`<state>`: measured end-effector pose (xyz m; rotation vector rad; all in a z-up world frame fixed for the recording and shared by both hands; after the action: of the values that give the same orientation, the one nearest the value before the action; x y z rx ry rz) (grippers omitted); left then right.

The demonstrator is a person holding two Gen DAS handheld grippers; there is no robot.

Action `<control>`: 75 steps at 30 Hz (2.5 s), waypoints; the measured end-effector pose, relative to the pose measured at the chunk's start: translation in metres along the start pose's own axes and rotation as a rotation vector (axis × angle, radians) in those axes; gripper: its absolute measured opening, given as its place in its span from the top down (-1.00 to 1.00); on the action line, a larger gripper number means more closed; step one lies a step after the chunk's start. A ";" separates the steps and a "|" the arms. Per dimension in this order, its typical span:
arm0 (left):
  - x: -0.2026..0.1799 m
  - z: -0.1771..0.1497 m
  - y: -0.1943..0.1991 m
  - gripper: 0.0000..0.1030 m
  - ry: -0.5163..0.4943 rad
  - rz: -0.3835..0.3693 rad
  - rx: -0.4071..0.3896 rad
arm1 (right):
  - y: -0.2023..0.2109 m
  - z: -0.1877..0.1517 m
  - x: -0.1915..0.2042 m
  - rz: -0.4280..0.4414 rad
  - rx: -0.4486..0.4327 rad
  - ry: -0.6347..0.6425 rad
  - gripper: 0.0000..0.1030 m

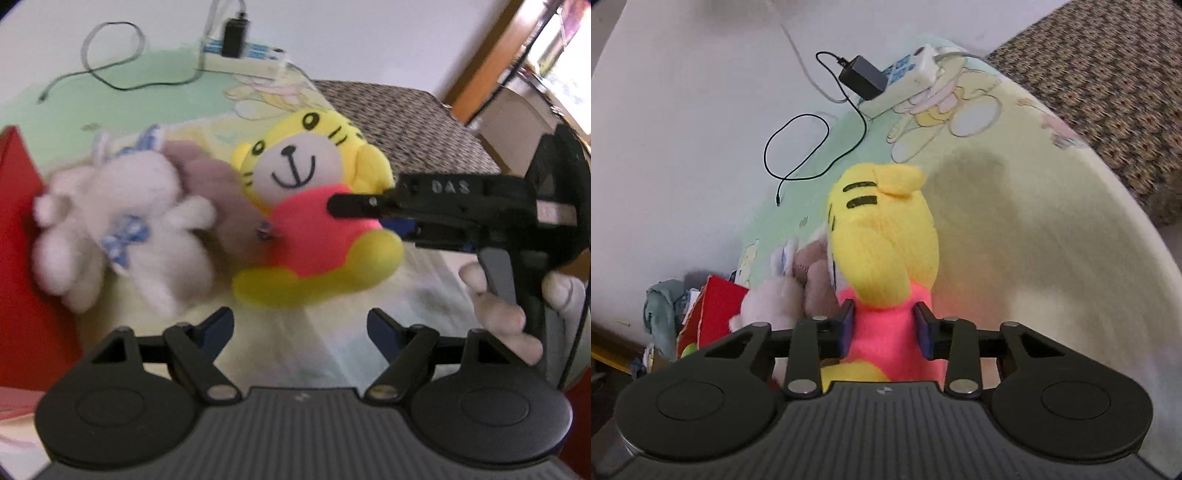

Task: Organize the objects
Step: 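Lift the yellow tiger plush and carry it toward the red box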

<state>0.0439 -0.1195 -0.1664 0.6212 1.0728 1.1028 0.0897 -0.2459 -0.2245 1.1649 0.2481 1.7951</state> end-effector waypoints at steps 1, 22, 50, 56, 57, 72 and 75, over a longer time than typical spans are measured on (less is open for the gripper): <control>-0.005 -0.003 -0.002 -0.55 -0.010 -0.018 0.012 | 0.006 -0.006 -0.003 -0.003 0.004 -0.004 0.29; -0.068 -0.032 -0.064 -0.74 -0.140 -0.168 0.183 | 0.044 -0.048 -0.033 -0.046 -0.021 -0.079 0.05; 0.102 0.025 0.168 -0.72 -0.088 -0.145 -0.303 | 0.006 0.001 0.234 0.203 -0.156 0.208 0.27; 0.162 0.028 0.175 -0.72 -0.037 -0.142 -0.279 | -0.039 -0.008 0.273 0.117 -0.138 0.253 0.29; 0.167 0.029 0.171 -0.72 -0.032 -0.140 -0.268 | -0.046 -0.012 0.276 0.093 -0.129 0.258 0.29; 0.229 0.017 0.134 -0.69 -0.084 -0.088 -0.135 | -0.111 -0.041 0.299 -0.316 0.031 0.493 0.32; 0.228 0.016 0.134 -0.70 -0.091 -0.096 -0.138 | -0.114 -0.044 0.295 -0.355 0.059 0.503 0.32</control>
<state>0.0201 0.1426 -0.1324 0.5003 0.9300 1.0457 0.0946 0.0614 -0.1385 0.6370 0.7566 1.7371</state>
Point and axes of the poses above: each gripper's, at about its wrist camera, not at the fingertips, and y roughly against the way its jaws point, x to its left, z to its top, the point moved 10 cm from there along -y, roughly the way its jaws point, and after that the axes turned 13 degrees about y, right-handed, at the moved point
